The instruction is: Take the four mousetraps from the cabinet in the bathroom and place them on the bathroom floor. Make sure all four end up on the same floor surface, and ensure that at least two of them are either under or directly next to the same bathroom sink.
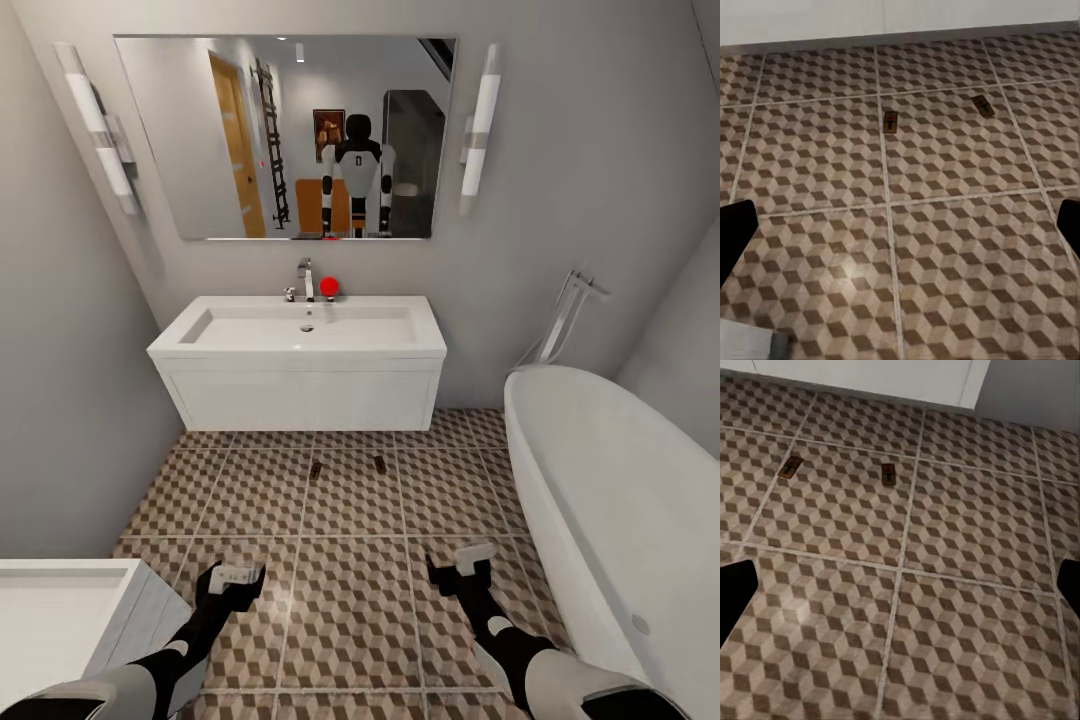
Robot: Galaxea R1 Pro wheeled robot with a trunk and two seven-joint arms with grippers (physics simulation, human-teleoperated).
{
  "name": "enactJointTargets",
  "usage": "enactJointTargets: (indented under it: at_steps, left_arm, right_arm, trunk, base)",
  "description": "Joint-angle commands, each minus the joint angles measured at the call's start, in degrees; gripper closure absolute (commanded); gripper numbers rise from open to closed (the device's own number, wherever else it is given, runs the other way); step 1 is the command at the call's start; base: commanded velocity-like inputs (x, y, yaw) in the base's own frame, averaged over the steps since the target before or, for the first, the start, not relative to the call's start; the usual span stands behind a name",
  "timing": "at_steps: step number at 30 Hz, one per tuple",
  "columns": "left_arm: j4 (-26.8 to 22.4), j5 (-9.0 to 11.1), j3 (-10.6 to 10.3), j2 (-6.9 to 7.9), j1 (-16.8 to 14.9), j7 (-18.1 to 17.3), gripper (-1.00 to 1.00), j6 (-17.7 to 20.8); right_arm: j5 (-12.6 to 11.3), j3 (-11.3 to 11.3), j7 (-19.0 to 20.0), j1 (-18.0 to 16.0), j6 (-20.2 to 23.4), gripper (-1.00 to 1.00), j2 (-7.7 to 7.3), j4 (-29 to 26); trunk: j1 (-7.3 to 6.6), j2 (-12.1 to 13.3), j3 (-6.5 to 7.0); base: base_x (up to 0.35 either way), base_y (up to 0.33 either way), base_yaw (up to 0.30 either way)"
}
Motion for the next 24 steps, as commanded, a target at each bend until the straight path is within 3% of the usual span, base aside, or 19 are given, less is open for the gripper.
enactJointTargets:
  at_steps: [1,12,24]
  left_arm:
    - [0.0,0.0,0.0,0.02,0.4,0.0,-1.0,0.0]
    - [0.2,0.1,0.1,0.54,7.7,0.0,-1.0,-0.3]
    - [0.2,0.1,0.0,0.5,9.2,0.1,-1.0,0.2]
  right_arm:
    - [0.0,0.0,0.0,0.7,-0.2,-1.0,-0.12,0.0]
    - [-0.2,0.1,0.0,6.3,-1.9,-1.0,-1.63,0.1]
    - [-0.2,0.0,-0.1,6.9,-1.6,-1.0,-1.8,0.1]
  trunk:
    - [0.0,0.0,0.01]
    - [0.0,0.0,0.01]
    - [0.0,0.0,0.01]
  base:
    - [0.0,0.0,0.0]
    - [0.0,0.0,0.0]
    - [0.0,0.0,0.0]
